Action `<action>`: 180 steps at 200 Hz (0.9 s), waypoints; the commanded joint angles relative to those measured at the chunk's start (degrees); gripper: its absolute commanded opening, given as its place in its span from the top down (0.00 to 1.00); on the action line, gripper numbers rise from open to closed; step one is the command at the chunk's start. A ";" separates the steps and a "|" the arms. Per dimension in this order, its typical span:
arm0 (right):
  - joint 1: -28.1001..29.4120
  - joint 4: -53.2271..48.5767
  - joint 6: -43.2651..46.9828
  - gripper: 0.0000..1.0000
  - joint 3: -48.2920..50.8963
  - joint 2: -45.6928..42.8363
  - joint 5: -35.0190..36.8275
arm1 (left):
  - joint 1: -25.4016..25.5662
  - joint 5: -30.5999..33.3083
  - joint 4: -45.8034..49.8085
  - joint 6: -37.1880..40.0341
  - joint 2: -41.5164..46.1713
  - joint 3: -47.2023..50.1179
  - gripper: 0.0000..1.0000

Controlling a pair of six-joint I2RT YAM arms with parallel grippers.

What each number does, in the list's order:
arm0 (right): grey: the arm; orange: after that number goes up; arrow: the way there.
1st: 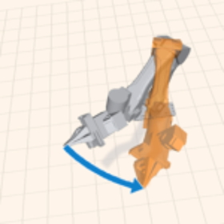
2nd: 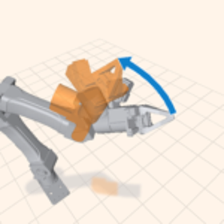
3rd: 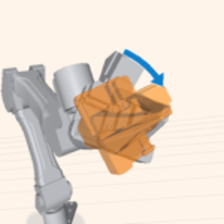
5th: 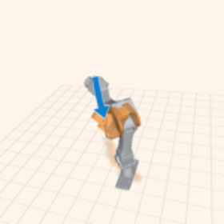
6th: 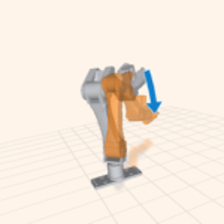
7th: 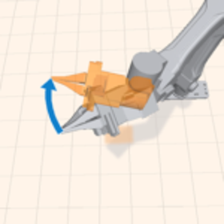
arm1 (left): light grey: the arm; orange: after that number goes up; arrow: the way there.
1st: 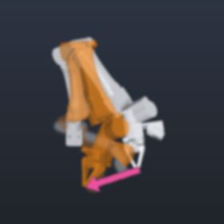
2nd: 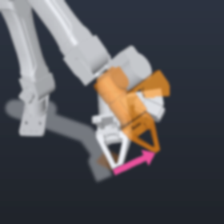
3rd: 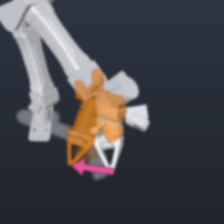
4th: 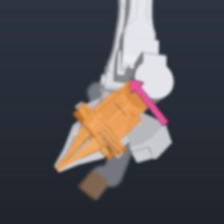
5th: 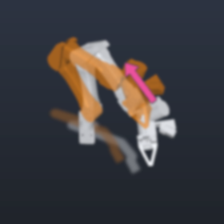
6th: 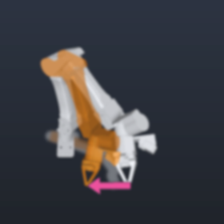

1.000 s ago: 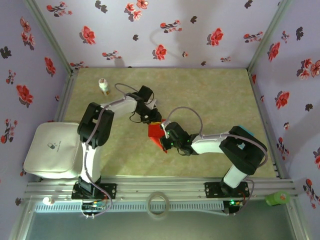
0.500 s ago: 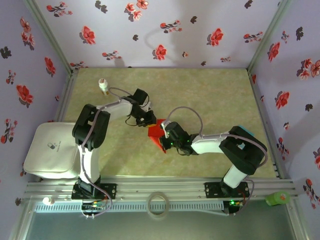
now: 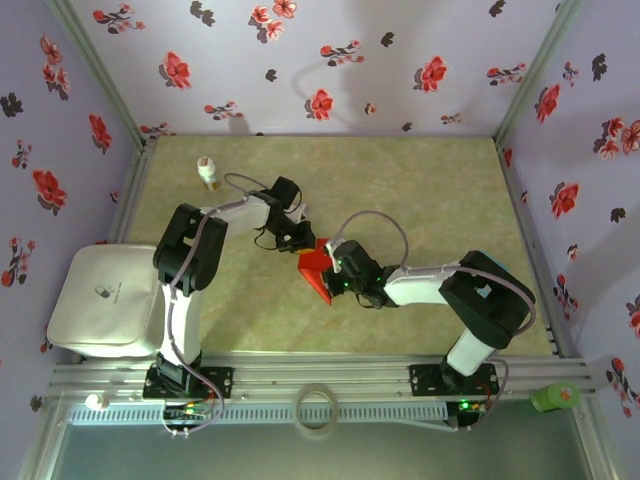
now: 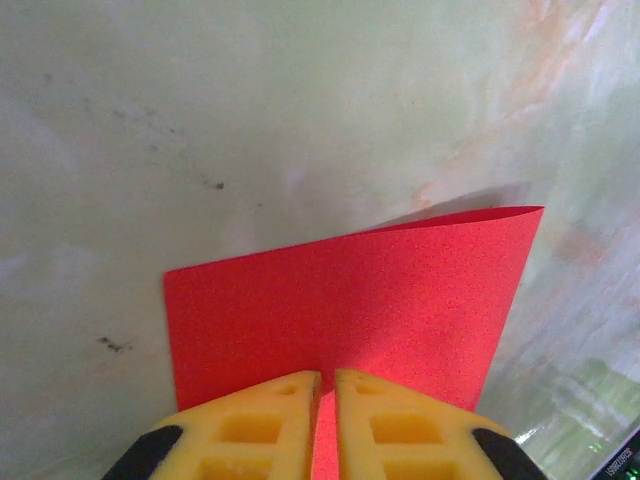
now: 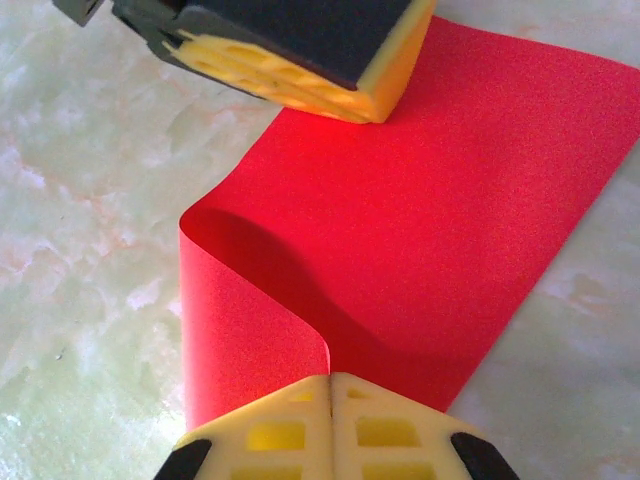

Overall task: Fold a paper plane with a square sheet of paper (pick it up from the middle)
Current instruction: Third fold the triangle at the center of the table.

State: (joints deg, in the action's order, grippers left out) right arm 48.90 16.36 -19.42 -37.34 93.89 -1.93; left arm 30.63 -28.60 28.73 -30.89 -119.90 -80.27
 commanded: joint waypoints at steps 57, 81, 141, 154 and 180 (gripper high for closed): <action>-0.99 -2.09 1.93 1.00 -1.85 1.10 0.29 | 0.49 1.21 2.67 1.54 -2.72 -0.59 0.86; -0.94 -2.99 2.11 1.00 -2.12 0.97 1.11 | 0.53 1.12 2.65 1.52 -2.65 -0.62 0.86; -0.96 -5.63 2.04 1.00 -3.10 0.51 1.47 | 0.58 1.18 2.76 1.37 -2.63 -0.41 0.86; -0.99 -5.95 1.74 1.00 -3.05 0.14 1.84 | 0.57 1.08 2.73 1.45 -2.54 -0.41 0.86; -0.96 -5.91 2.01 1.00 -3.14 0.41 1.93 | 0.63 1.09 2.82 1.59 -2.65 -0.50 0.86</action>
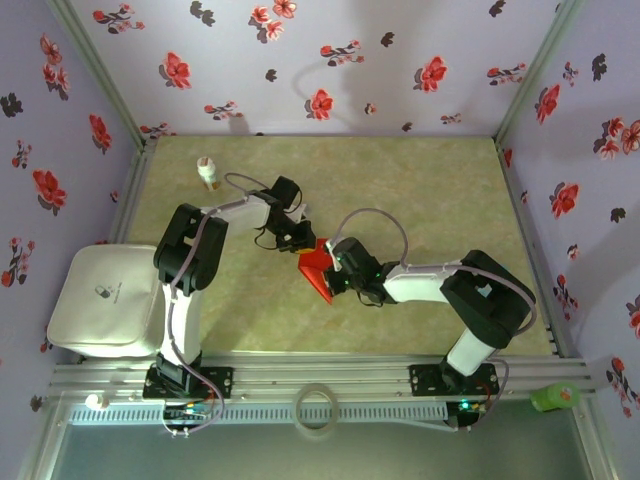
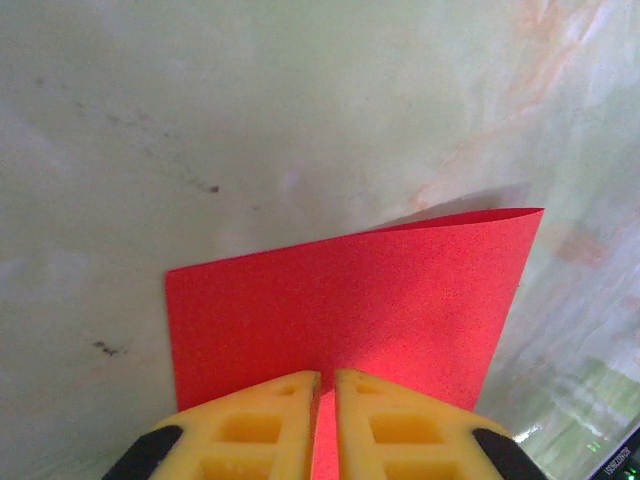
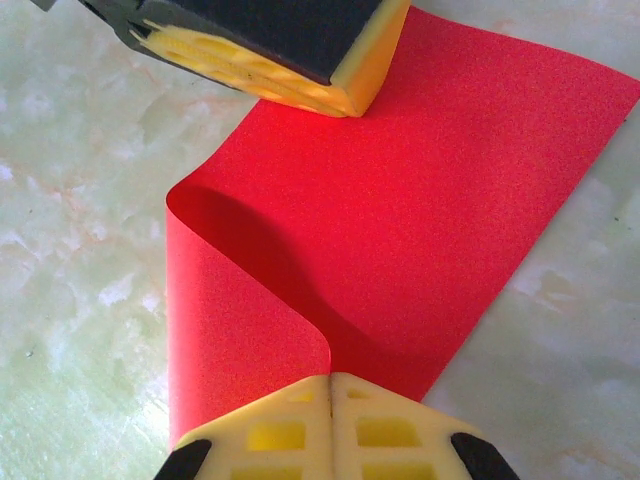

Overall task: Fold a paper plane with a square sheet of paper (pick it up from the middle)
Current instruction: Third fold the triangle at the center of the table.

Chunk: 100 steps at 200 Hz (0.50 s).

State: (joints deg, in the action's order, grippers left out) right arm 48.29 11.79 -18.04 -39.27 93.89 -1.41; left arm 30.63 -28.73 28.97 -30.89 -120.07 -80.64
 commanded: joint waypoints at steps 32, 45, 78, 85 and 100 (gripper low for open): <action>-0.35 -1.89 0.49 1.00 -1.58 0.87 1.50 | 0.60 1.20 2.67 1.58 -2.46 -0.15 0.86; -0.39 -2.17 0.33 1.00 -1.61 0.90 1.50 | 0.66 1.21 2.65 1.45 -2.45 -0.15 0.86; -0.39 -2.65 0.79 1.00 -1.80 1.02 1.83 | 0.66 1.08 2.59 1.45 -2.54 -0.21 0.86; -0.33 -2.82 0.82 1.00 -1.92 1.04 1.89 | 0.66 1.12 2.59 1.46 -2.55 -0.22 0.86; -0.37 -2.52 0.64 1.00 -1.84 1.17 1.76 | 0.66 1.05 2.58 1.45 -2.47 -0.13 0.86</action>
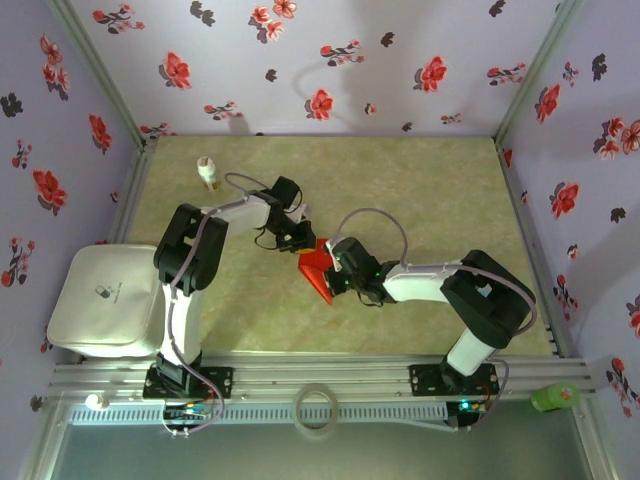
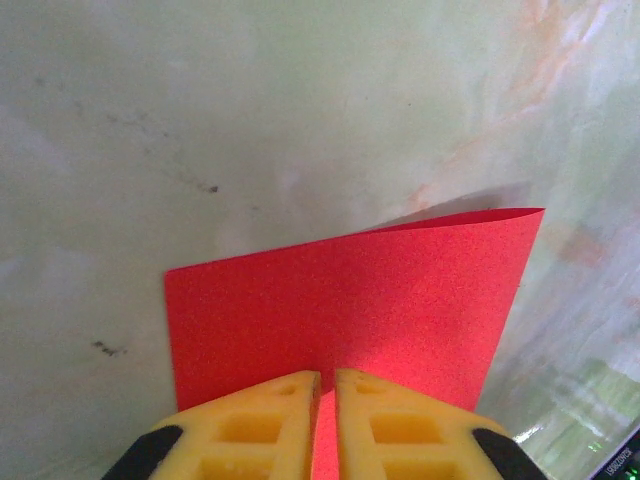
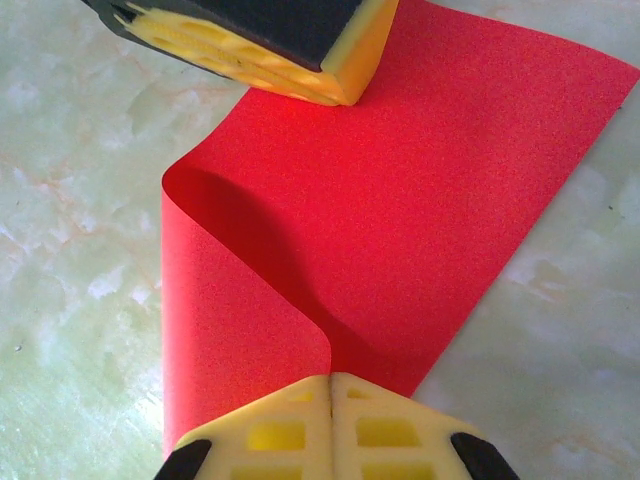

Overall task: Fold a paper plane with a square sheet of paper (pick it up from the middle)
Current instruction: Third fold the triangle at the center of the table.

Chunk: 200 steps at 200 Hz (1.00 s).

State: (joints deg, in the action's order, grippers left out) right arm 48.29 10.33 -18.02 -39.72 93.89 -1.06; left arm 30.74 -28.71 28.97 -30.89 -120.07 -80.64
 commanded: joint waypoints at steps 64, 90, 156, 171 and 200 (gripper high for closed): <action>-0.39 -1.47 0.47 1.00 -1.86 2.02 1.41 | 0.55 1.05 2.36 1.43 -2.53 0.05 0.86; -0.39 -2.34 0.20 1.00 -2.20 2.12 1.67 | 0.55 1.04 2.45 1.45 -2.49 -0.04 0.86; -0.38 -1.30 -0.20 1.00 -1.86 3.01 0.50 | 0.55 0.94 2.49 1.63 -2.73 -0.05 0.86; -0.33 -0.82 -0.52 1.00 -1.70 3.38 0.35 | 0.56 0.87 2.33 1.56 -2.76 -0.04 0.86; -0.36 -1.30 -0.74 1.00 -1.50 3.55 0.18 | 0.55 0.80 2.63 1.67 -2.59 -0.52 0.86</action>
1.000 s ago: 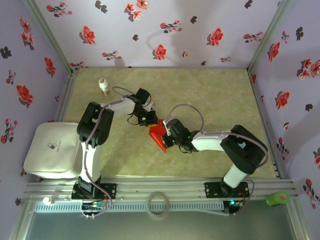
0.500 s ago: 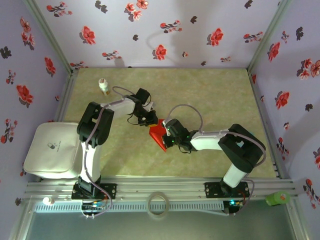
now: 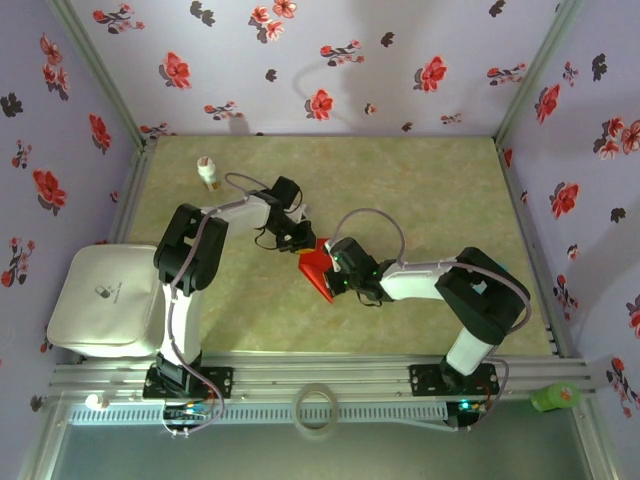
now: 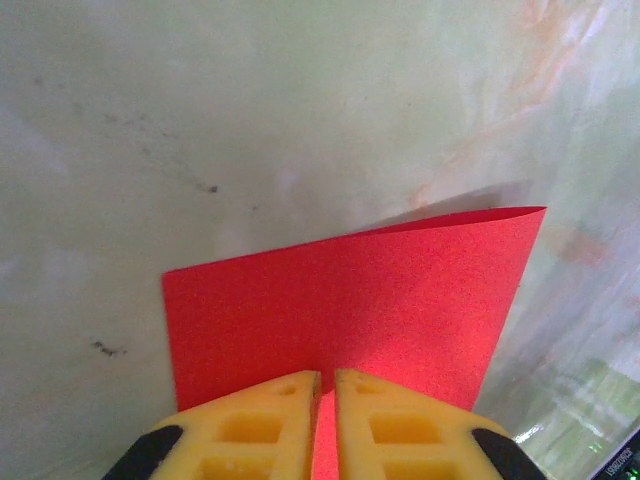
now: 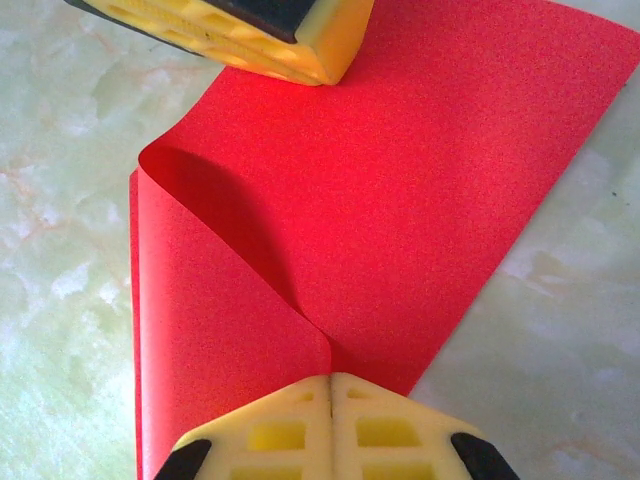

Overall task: Fold a paper plane with a square sheet of paper (pick it up from the middle)
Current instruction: Third fold the triangle at the center of the table.

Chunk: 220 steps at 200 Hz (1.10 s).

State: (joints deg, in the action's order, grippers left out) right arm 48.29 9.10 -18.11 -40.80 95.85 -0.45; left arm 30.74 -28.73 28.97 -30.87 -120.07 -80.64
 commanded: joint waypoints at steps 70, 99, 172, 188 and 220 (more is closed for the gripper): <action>-0.32 0.56 -1.55 1.00 0.82 0.86 -0.26 | 0.55 1.94 3.19 -0.24 4.18 -5.05 0.73; -0.39 1.23 -1.67 1.00 1.23 0.85 -0.04 | 0.59 1.85 -2.02 -5.26 11.26 1.58 0.74; -0.37 1.74 -1.91 1.00 2.00 0.24 0.45 | 2.25 -8.18 -30.47 -25.04 21.90 26.67 0.98; -0.34 2.23 -2.11 1.00 2.20 0.43 0.45 | 2.66 -8.01 -31.82 -26.12 21.74 28.66 0.98; -0.39 2.01 -2.15 1.00 2.03 0.77 0.38 | 3.14 -7.93 -36.91 -29.11 20.94 32.99 1.00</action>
State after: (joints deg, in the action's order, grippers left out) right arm 48.29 11.77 -19.20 -39.70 95.92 -0.43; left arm 33.45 -35.22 -0.80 -55.79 -99.37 -49.95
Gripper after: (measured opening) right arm 0.047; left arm 0.054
